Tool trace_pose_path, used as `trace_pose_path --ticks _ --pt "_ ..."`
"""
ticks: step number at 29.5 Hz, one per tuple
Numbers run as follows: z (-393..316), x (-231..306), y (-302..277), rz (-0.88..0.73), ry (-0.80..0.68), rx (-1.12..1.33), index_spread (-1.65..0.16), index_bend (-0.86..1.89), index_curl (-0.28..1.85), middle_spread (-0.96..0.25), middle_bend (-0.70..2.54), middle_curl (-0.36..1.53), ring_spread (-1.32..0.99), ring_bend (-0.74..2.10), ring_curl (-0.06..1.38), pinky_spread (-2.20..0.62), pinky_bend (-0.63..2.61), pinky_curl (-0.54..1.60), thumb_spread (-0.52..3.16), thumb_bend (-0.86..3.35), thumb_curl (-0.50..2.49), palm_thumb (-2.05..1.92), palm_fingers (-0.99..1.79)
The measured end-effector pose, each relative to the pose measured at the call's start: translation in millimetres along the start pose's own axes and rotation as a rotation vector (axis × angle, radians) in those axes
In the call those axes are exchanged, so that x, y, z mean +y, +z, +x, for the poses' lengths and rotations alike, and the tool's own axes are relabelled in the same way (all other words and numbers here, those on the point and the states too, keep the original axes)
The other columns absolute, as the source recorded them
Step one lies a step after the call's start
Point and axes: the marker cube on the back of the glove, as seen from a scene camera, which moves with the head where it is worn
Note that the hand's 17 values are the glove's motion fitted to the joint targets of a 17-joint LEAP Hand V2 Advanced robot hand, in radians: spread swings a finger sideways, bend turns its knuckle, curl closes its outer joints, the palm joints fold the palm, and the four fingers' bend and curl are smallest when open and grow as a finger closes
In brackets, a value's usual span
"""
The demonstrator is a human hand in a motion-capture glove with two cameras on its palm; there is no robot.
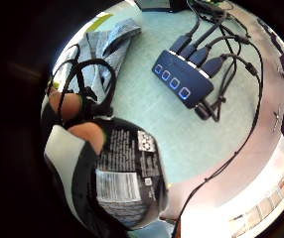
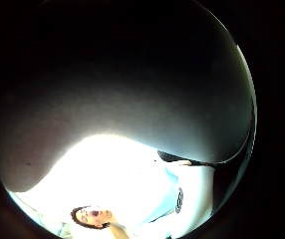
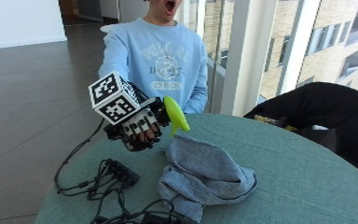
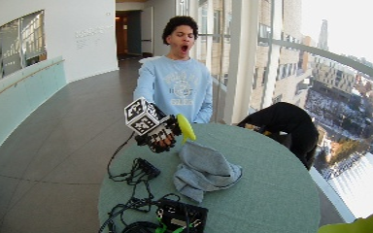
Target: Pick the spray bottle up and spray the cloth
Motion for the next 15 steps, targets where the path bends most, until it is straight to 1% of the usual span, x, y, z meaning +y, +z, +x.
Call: trace_pose_path --ticks 15 --pt "-7.9 0.2 13.9 -0.001 -0.029 -0.02 -0.23 0.15 0.42 -0.11 0.35 0.47 -0.06 0.46 0.38 0.1 0.24 0.37 0.81 -0.03 0.61 0.93 1.17"
